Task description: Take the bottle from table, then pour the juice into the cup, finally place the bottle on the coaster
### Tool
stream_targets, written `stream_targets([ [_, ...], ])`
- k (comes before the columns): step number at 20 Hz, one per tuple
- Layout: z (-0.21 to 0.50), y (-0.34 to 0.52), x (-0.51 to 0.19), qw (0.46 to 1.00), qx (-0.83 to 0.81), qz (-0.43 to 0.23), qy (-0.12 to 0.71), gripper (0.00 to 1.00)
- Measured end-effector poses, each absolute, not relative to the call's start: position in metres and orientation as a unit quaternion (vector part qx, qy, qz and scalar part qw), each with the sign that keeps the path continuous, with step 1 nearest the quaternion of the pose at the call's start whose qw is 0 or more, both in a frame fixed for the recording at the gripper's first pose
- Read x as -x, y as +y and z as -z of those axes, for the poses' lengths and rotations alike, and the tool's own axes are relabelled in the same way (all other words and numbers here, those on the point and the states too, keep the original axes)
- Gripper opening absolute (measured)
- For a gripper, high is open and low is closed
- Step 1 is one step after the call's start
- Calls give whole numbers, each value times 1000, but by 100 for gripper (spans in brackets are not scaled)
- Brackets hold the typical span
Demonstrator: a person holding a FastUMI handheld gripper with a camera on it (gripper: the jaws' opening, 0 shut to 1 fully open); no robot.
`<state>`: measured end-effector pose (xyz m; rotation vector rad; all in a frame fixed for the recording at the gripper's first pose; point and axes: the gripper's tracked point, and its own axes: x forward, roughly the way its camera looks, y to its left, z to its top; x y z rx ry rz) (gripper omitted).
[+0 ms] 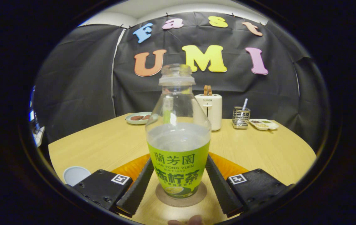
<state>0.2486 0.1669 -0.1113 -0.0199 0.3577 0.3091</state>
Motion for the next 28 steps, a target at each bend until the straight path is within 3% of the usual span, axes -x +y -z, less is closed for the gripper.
stream_targets([
  [8, 74, 148, -200, 984, 8, -109, 139, 100],
  [15, 25, 114, -109, 995, -17, -50, 81, 100],
  [28, 35, 87, 2, 999, -14, -8, 42, 100],
])
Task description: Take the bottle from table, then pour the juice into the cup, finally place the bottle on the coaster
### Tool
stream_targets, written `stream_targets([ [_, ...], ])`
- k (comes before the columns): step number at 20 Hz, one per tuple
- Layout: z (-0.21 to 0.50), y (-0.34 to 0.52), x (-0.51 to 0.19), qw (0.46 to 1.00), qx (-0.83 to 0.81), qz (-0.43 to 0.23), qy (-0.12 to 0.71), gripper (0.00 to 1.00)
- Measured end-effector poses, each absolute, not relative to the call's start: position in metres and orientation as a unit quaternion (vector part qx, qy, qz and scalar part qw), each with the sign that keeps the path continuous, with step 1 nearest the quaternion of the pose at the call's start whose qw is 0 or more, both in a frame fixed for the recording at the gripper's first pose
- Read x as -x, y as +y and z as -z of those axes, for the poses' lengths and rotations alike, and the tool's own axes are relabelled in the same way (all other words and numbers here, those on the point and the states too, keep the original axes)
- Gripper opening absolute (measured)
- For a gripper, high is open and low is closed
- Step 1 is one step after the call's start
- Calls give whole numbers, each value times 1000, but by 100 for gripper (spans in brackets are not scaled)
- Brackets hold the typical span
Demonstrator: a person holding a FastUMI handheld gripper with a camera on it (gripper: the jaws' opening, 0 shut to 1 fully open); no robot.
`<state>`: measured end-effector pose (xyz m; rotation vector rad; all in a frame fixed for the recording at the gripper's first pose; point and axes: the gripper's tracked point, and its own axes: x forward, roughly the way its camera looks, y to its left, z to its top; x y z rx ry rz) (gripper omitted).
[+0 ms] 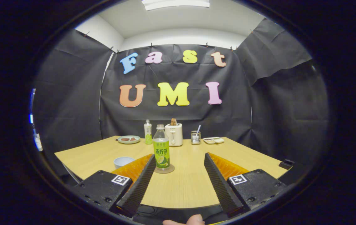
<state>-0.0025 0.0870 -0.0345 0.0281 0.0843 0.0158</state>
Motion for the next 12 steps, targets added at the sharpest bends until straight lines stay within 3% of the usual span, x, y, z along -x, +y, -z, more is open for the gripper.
stream_targets([
  [12, 73, 100, -11, 999, -4, 18, 43, 99],
])
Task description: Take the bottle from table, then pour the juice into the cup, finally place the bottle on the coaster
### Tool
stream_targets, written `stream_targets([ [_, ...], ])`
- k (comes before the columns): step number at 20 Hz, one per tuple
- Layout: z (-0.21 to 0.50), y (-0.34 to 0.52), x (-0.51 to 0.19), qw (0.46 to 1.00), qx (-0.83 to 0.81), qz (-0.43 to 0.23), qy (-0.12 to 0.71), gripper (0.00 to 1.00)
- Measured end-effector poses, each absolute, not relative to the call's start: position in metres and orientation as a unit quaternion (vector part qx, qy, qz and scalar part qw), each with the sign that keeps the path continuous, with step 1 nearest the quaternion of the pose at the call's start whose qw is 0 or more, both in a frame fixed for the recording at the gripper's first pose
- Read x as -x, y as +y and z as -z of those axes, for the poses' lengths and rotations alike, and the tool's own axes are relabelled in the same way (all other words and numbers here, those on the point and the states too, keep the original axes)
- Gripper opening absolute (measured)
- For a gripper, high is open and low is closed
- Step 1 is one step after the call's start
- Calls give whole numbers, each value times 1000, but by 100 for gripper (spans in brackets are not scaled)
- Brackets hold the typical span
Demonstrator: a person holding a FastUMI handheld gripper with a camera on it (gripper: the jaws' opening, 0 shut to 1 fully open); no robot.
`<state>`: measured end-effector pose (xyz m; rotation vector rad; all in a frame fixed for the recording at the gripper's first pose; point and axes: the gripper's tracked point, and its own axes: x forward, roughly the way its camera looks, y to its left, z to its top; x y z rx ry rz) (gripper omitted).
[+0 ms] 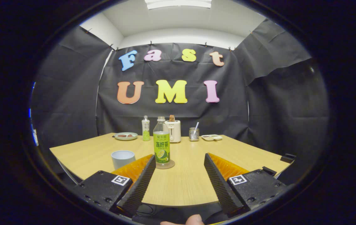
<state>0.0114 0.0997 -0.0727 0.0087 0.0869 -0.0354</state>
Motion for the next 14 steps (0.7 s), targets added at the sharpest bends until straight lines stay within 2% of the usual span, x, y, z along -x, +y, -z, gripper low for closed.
stream_targets([
  [14, 95, 109, -7, 999, 28, 19, 18, 99],
])
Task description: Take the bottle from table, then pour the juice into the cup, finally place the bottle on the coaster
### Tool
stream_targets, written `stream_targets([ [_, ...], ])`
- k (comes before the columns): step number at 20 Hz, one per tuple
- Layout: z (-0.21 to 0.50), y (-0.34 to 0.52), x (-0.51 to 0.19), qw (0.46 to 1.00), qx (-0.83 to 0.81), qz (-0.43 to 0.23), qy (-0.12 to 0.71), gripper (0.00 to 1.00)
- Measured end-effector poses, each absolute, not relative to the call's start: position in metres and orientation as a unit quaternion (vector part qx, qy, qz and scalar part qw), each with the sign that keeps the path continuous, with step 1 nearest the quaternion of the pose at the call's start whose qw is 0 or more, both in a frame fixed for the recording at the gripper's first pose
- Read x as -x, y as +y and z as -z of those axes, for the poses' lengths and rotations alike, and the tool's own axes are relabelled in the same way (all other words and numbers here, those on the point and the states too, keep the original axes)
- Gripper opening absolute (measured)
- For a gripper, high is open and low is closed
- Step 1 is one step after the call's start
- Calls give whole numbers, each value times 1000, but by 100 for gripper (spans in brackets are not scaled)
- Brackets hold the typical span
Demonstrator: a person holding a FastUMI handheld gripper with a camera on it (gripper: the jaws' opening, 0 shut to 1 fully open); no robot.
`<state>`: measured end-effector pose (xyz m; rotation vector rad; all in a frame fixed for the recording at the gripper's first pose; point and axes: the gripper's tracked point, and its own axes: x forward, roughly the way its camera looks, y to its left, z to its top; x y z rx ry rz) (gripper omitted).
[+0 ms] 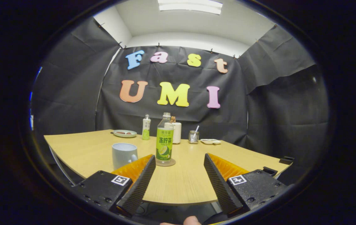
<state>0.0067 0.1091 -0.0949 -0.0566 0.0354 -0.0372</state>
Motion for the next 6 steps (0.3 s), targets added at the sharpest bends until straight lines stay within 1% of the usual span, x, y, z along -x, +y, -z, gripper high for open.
stream_targets([
  [6, 89, 114, -6, 999, 27, 14, 12, 99],
])
